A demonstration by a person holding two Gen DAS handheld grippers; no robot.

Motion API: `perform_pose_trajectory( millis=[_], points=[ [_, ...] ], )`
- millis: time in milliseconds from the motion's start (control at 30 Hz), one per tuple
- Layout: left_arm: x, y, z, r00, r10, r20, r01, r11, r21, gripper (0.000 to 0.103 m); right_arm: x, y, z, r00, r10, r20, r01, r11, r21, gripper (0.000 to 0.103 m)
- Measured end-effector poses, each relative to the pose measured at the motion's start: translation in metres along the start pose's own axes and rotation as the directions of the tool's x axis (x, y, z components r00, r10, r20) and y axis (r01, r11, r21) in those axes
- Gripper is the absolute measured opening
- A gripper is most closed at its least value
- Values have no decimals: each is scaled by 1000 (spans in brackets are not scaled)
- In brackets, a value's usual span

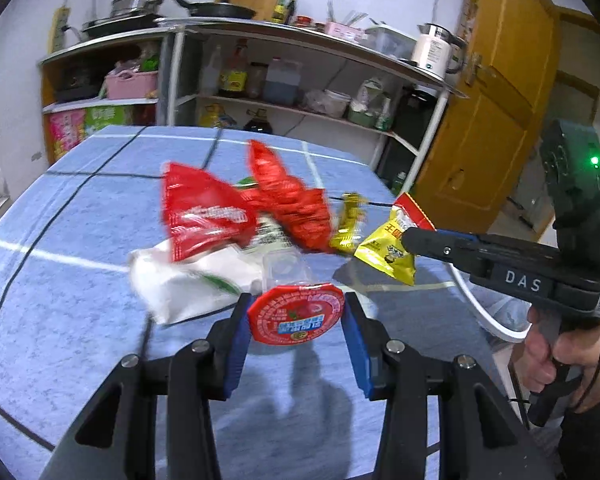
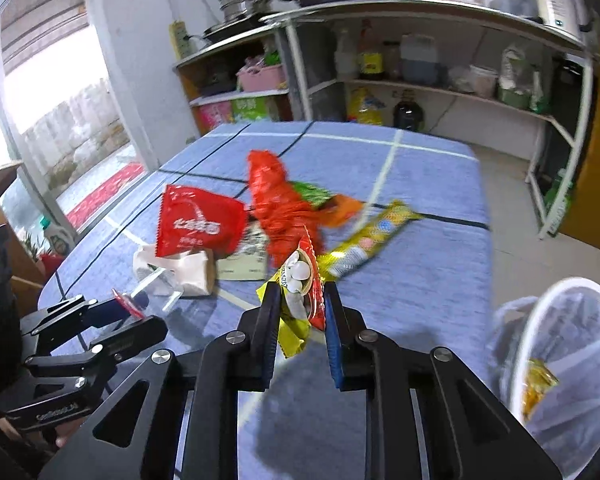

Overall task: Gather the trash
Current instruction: 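Carry the red container to the bin and release it while the right carries the packet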

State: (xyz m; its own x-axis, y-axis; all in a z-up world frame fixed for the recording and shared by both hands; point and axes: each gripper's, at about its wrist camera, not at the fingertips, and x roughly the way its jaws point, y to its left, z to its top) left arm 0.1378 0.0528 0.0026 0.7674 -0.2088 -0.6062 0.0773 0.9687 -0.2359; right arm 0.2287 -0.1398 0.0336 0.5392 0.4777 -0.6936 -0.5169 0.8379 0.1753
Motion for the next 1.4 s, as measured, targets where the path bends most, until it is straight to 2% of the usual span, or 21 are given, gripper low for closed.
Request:
perform_pose_trajectory(
  millis=[300, 700, 1033, 1400],
  points=[
    [24, -70, 16, 993, -110, -33, 112, 989, 95, 46, -50, -67, -23, 993, -105, 46, 99, 988, 116, 22],
    [62, -152, 29, 978, -189, -88, 204, 955, 214, 46, -98, -142, -59, 968, -244, 59, 221, 940, 259, 22],
    [97, -217, 29, 951, -264, -159, 300, 913, 277, 46, -115, -191, -87, 946, -324, 19, 295, 883, 366, 22],
    [135, -254, 22, 931, -261, -256, 331, 898, 288, 47, -111, -228, -113, 936, -347, -58, 336, 834, 437, 23]
  ],
)
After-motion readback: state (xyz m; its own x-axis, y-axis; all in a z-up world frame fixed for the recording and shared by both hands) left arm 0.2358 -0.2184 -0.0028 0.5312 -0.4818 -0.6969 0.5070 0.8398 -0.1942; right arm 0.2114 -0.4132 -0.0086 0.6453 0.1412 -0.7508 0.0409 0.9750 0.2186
